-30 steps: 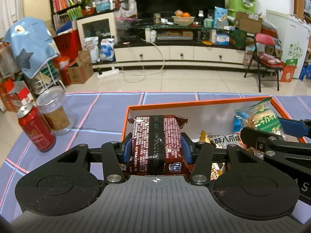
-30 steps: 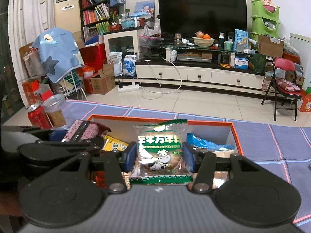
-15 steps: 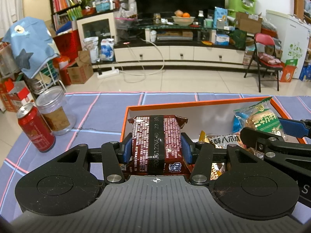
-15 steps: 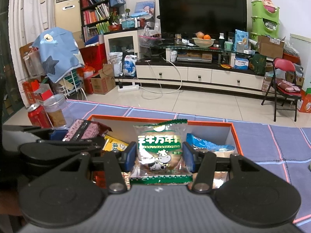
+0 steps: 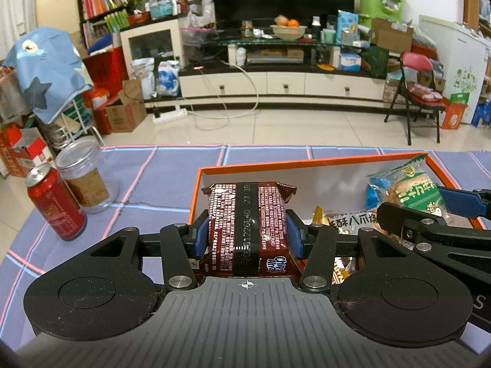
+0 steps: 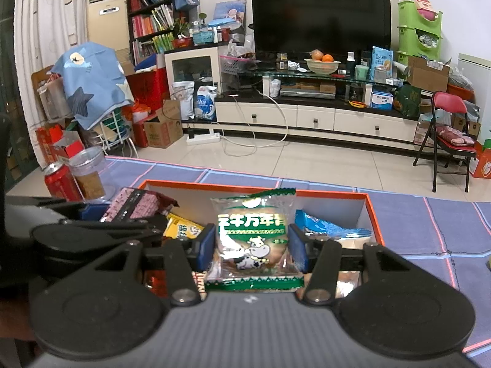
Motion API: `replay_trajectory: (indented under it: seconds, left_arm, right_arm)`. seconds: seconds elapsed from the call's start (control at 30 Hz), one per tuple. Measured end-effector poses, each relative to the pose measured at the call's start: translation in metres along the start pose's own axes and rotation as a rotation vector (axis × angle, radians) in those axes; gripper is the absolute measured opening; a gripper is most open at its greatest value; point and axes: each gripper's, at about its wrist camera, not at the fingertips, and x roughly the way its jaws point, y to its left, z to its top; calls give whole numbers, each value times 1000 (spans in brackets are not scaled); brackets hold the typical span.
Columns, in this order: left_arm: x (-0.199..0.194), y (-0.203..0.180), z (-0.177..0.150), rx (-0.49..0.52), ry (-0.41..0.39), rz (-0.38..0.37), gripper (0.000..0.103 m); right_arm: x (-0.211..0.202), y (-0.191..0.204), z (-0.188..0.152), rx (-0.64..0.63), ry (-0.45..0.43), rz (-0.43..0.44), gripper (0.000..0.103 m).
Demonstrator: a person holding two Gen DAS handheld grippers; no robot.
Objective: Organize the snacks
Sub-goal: 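Hold both snacks above the box, then open both grippers to drop them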
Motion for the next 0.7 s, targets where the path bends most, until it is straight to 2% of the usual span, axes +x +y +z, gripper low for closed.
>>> replay_trajectory:
  seconds: [0.7]
  left_arm:
    - [-1, -3, 1, 0, 1, 0, 20]
  right_arm:
    - [-1, 0, 0, -2, 0, -1, 54]
